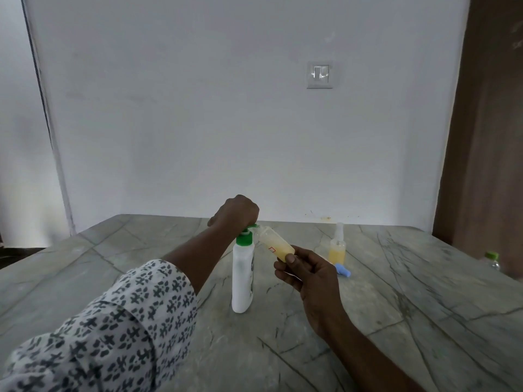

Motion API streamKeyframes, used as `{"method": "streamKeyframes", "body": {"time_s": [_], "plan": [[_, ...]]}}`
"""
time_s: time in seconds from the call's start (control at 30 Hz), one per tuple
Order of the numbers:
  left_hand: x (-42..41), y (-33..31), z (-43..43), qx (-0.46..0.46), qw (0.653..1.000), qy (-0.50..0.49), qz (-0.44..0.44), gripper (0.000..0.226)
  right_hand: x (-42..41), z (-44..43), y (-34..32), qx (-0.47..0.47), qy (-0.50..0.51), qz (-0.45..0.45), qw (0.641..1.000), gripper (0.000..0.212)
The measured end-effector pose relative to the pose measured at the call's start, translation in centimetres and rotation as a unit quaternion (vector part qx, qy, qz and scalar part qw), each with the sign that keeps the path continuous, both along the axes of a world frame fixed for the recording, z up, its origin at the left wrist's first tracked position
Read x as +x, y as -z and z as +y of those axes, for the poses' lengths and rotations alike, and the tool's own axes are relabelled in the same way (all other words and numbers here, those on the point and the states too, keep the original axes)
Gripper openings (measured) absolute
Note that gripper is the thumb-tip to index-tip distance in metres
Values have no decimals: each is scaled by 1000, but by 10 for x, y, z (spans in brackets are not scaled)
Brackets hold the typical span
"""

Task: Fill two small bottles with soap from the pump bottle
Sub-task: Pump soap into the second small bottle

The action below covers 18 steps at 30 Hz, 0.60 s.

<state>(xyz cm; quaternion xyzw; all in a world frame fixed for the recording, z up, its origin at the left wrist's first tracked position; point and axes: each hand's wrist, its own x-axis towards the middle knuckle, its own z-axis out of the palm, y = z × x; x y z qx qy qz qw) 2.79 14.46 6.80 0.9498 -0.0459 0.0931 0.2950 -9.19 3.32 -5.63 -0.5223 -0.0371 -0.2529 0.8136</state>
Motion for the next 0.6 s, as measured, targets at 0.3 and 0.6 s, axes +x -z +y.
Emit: {"method": "streamKeyframes", "body": {"time_s": [0.3, 0.6], "plan": [[2, -10, -3, 26, 999, 30, -5, 18, 2, 0, -2, 8, -10, -10, 1000, 25], [3, -8, 1, 9, 1000, 21, -17, 15, 2, 2, -1, 3, -7, -2, 1000, 21]]}}
